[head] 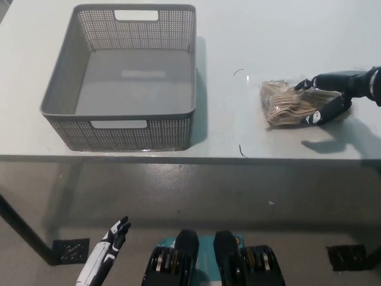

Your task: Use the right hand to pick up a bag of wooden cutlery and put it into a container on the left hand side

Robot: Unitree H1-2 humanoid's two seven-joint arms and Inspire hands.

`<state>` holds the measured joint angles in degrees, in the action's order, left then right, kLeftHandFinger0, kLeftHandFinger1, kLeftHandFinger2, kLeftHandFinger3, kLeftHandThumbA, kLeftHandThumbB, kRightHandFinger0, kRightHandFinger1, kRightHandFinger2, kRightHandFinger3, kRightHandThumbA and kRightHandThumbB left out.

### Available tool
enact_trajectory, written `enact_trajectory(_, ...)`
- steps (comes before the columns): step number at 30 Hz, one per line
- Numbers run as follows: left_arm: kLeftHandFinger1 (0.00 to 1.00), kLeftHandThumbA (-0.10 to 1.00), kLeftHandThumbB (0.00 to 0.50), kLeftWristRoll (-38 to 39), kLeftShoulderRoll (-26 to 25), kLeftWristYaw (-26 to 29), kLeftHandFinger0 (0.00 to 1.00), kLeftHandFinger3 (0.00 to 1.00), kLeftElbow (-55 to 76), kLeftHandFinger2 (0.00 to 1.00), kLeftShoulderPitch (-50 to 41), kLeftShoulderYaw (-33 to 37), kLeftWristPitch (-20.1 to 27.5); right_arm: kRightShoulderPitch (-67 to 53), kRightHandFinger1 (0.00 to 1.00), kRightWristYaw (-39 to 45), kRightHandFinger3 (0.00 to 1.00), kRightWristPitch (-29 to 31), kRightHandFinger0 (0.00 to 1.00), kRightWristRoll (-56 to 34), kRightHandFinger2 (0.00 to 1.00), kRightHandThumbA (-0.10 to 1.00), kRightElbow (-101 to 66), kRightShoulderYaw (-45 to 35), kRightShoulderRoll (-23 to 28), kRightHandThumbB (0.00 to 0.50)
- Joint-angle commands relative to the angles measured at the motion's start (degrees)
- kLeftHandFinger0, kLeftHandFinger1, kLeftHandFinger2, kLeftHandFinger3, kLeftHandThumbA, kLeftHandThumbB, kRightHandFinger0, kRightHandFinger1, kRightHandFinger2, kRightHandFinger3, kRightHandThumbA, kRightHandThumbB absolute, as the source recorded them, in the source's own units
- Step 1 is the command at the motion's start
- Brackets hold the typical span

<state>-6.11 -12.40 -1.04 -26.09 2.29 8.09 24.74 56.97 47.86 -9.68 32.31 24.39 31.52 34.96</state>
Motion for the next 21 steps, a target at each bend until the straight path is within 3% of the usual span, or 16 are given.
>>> enact_trajectory(1,1.0,1.0,0.459,-0.4,-1.1,0.5,1.0,1.0,0.4,1.0,0.0,0.2,2.2,3.1,1.0,0.2,1.0,0.1,1.0,1.9,1.0,0.72,-2.2,-1.2,2.3,0.5)
enact_trajectory(6,1.0,1.0,0.45,-0.7,-1.3,0.7,1.0,1.0,0.4,1.0,0.1,0.4,2.2,4.3,1.0,0.2,1.0,0.3,1.0,3.4,1.0,0.76,-2.6,-1.1,2.9,0.5)
enact_trajectory(21,1.0,1.0,0.447,-0.6,-1.7,0.2,1.0,1.0,0.5,1.0,0.1,1.0,2.2,5.2,1.0,-0.4,1.0,0.5,1.0,6.5,1.0,0.72,1.2,-0.2,1.2,0.5)
